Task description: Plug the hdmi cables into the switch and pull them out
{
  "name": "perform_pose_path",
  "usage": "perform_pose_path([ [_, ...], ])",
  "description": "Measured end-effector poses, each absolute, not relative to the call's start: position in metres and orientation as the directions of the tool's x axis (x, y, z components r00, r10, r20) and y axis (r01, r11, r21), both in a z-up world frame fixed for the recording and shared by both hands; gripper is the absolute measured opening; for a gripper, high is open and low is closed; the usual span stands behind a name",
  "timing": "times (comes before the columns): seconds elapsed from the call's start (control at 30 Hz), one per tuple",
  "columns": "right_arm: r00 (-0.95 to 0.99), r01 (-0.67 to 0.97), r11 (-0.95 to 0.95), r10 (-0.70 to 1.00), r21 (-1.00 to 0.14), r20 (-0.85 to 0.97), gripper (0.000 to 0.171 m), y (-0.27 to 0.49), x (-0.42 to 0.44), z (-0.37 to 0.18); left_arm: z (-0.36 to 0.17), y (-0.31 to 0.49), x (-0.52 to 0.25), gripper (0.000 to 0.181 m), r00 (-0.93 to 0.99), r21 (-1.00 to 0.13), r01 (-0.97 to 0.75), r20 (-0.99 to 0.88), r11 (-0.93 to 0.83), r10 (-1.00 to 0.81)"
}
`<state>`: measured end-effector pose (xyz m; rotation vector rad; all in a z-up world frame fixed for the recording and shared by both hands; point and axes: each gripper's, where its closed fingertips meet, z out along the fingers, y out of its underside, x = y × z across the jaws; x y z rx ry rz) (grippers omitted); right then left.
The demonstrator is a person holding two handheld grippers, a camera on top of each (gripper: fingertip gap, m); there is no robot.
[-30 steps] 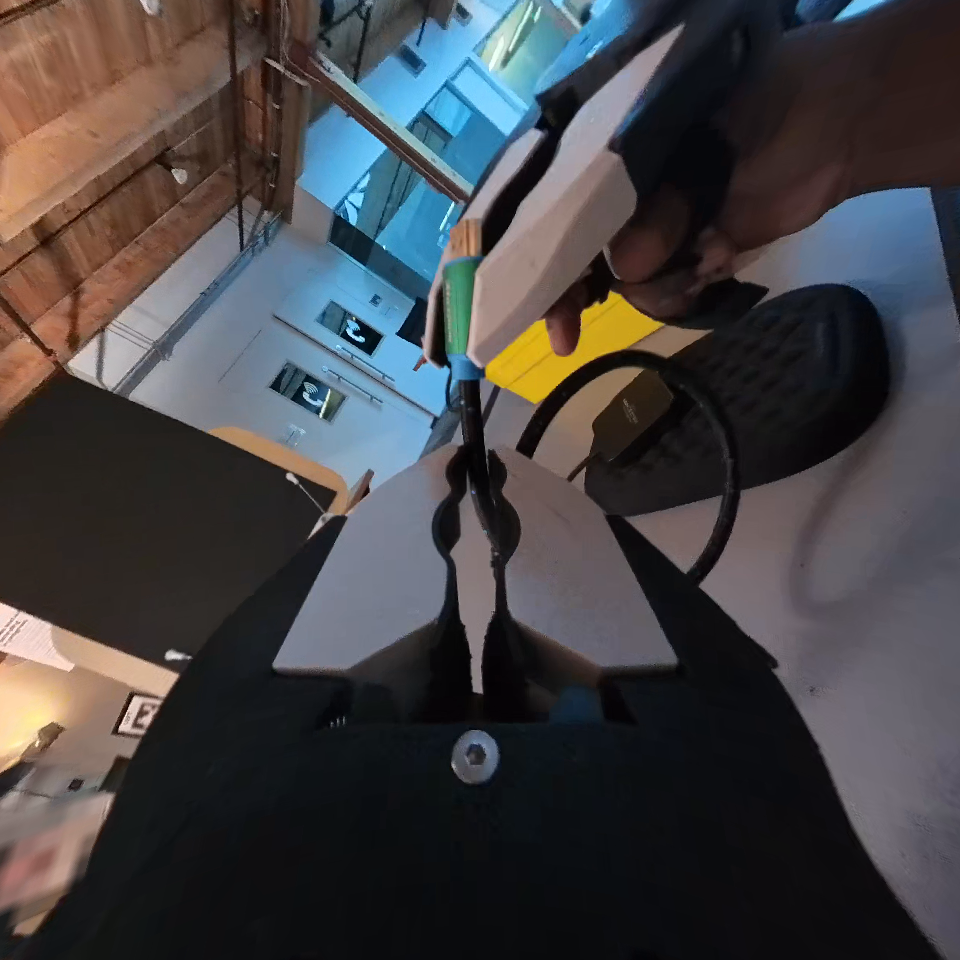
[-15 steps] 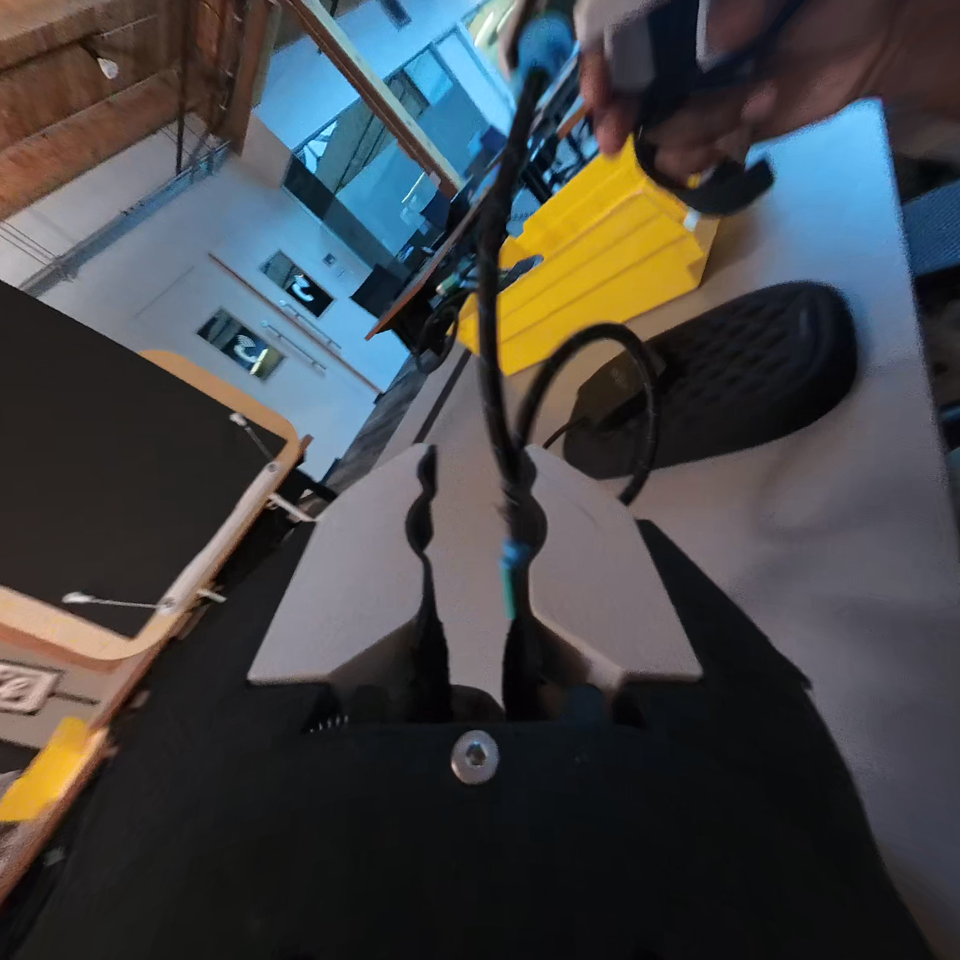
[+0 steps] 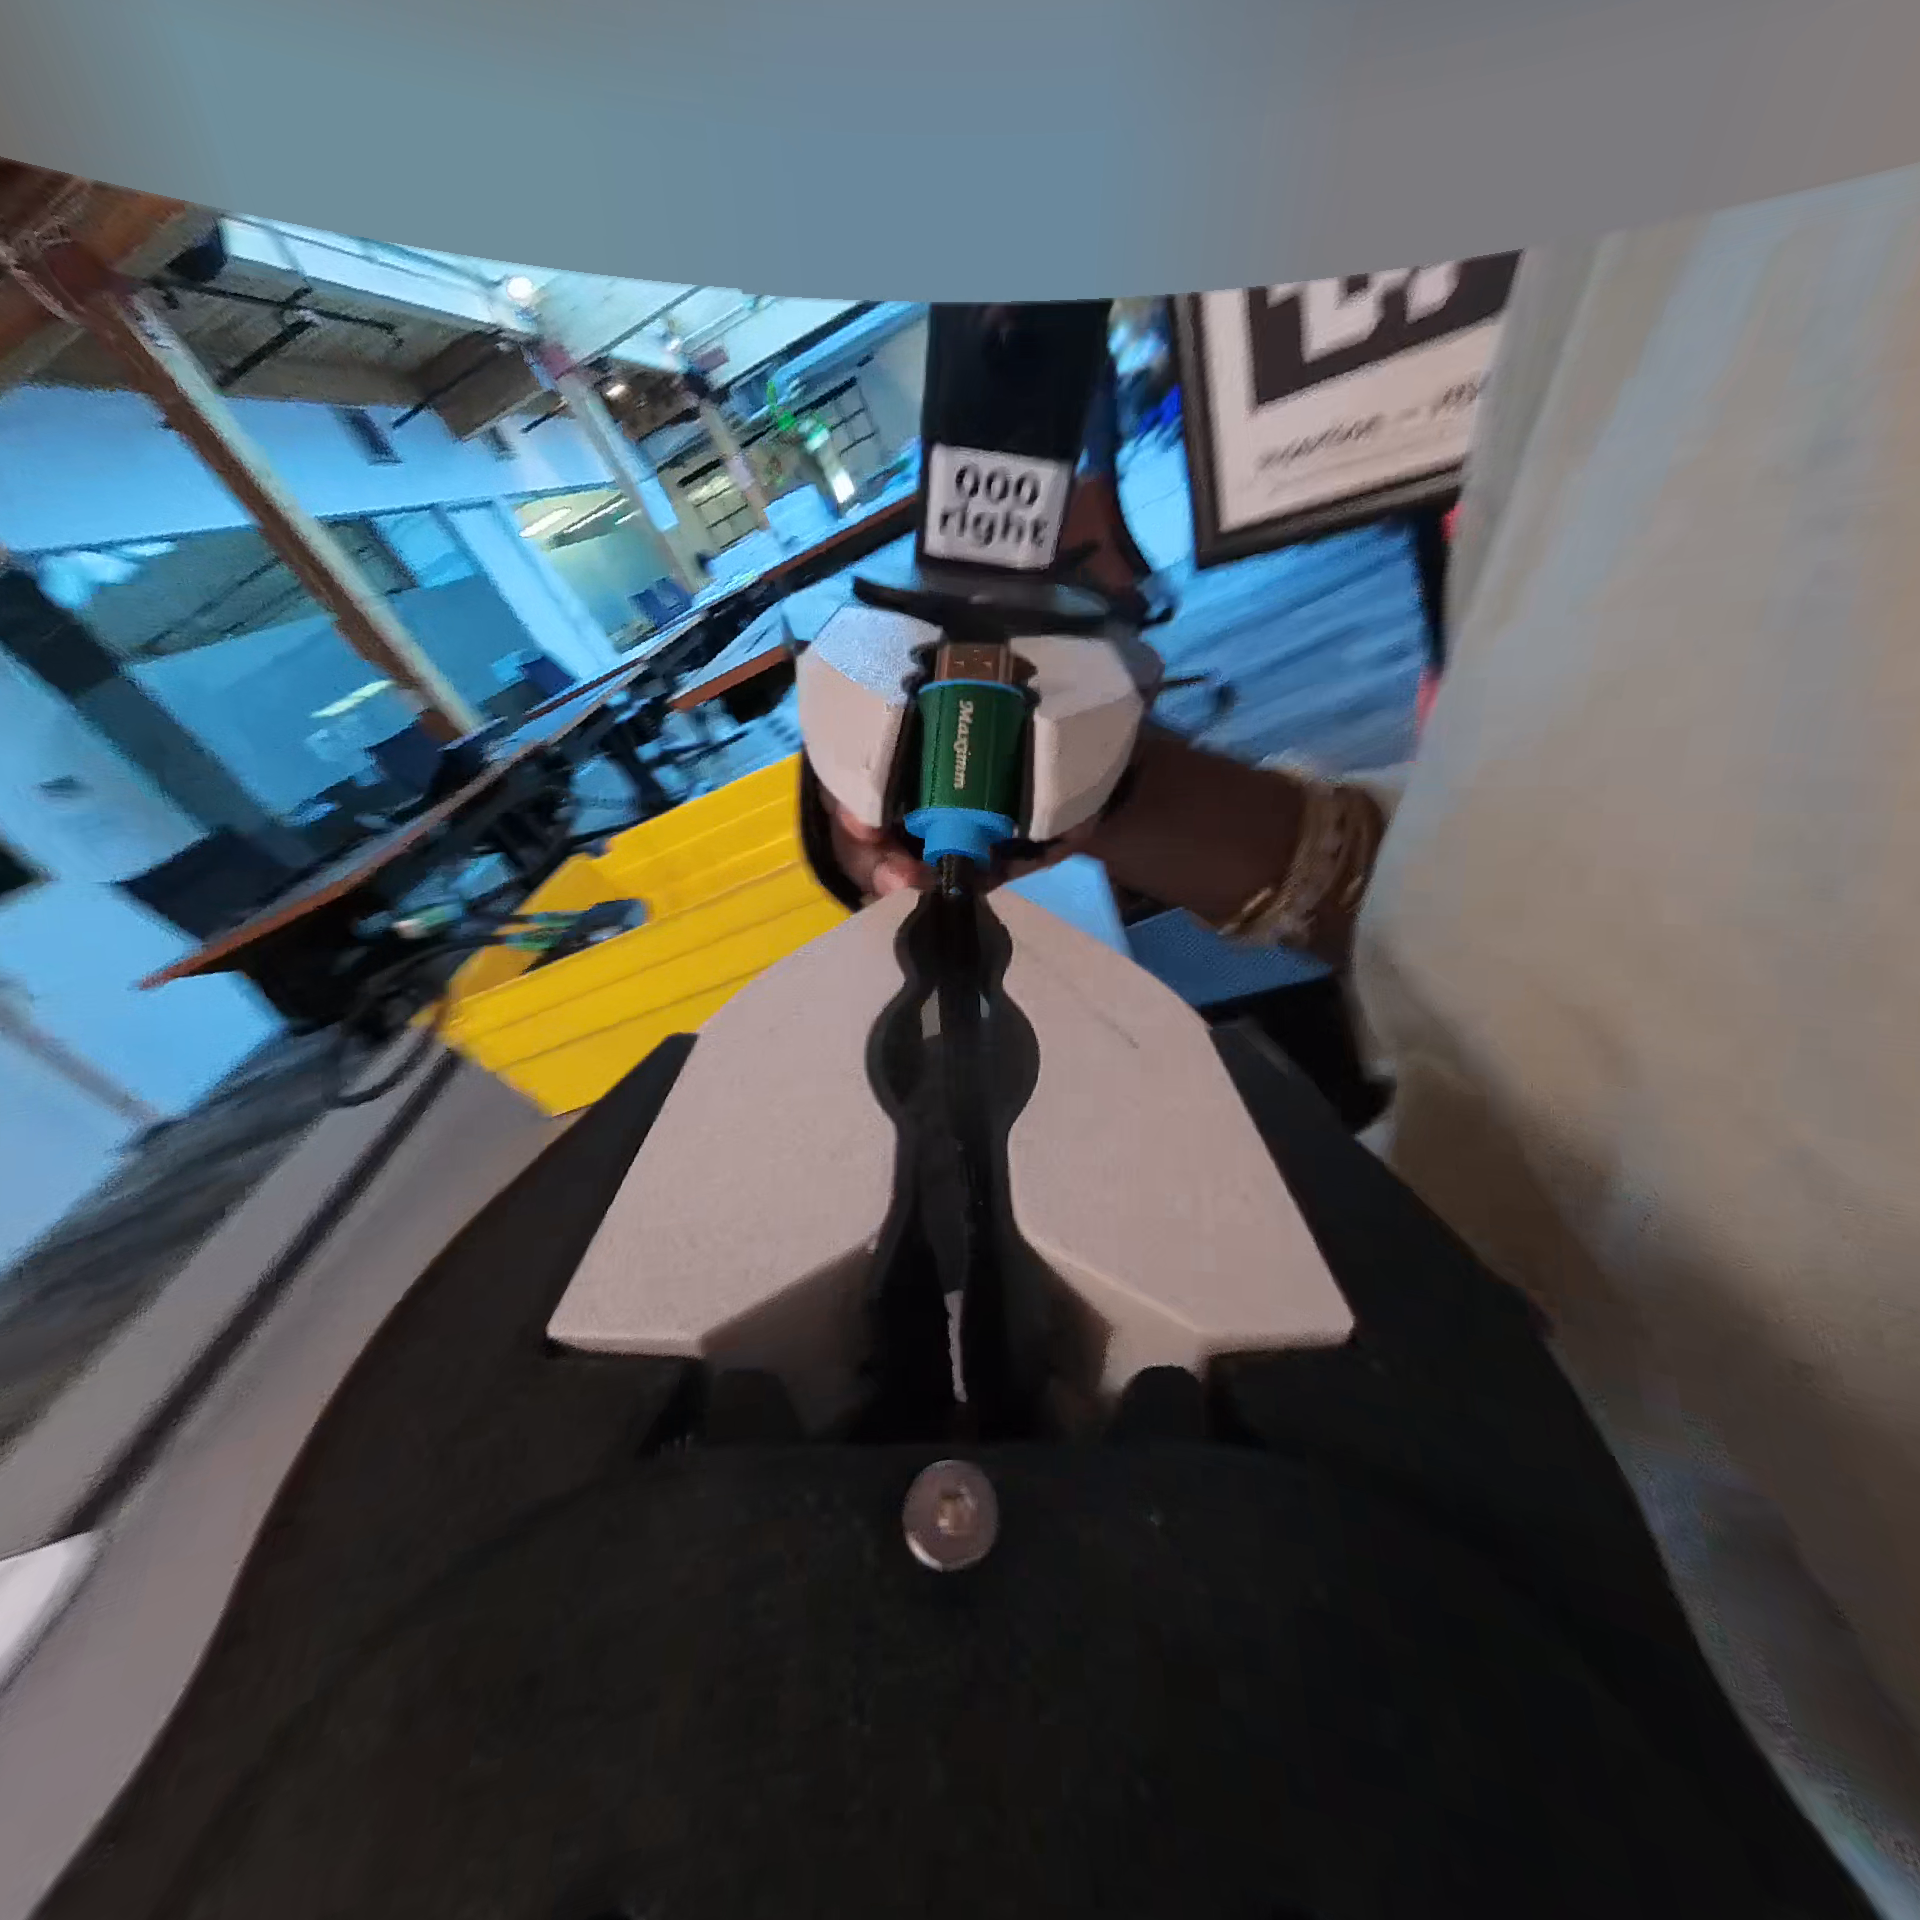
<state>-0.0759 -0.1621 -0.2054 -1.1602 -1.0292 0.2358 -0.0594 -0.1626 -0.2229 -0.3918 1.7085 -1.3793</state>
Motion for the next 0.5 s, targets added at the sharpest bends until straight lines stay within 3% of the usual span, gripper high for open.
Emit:
perform_pose_path([
  [0.13, 0.638, 0.384, 0.332, 0.58, -0.862, 0.507, 0.033, -0.16, -0.045, -0.206, -0.21, -0.122, -0.05, 0.006, -0.148, -0.681, 0.195, -0.732, 0.706, -0.665],
  [0.27, 0.743, 0.284, 0.203, 0.572, -0.937, 0.349, 0.04, -0.162, -0.014, -0.205, -0.189, -0.089, -0.059, 0.006, 0.229, -0.292, 0.011, -0.93, 0.956, -0.287],
  [0.37, 0.779, 0.23, 0.111, 0.574, -0.967, 0.251, 0.04, -0.152, -0.009, -0.211, -0.205, -0.08, -0.05, 0.006, 0.224, -0.096, -0.111, -0.972, 0.989, -0.069],
  [0.5, 0.764, 0.243, -0.008, 0.617, -0.97, 0.187, 0.045, -0.135, -0.024, -0.234, -0.227, -0.089, -0.038, 0.006, 0.143, -0.026, -0.09, -0.99, 0.996, -0.013],
])
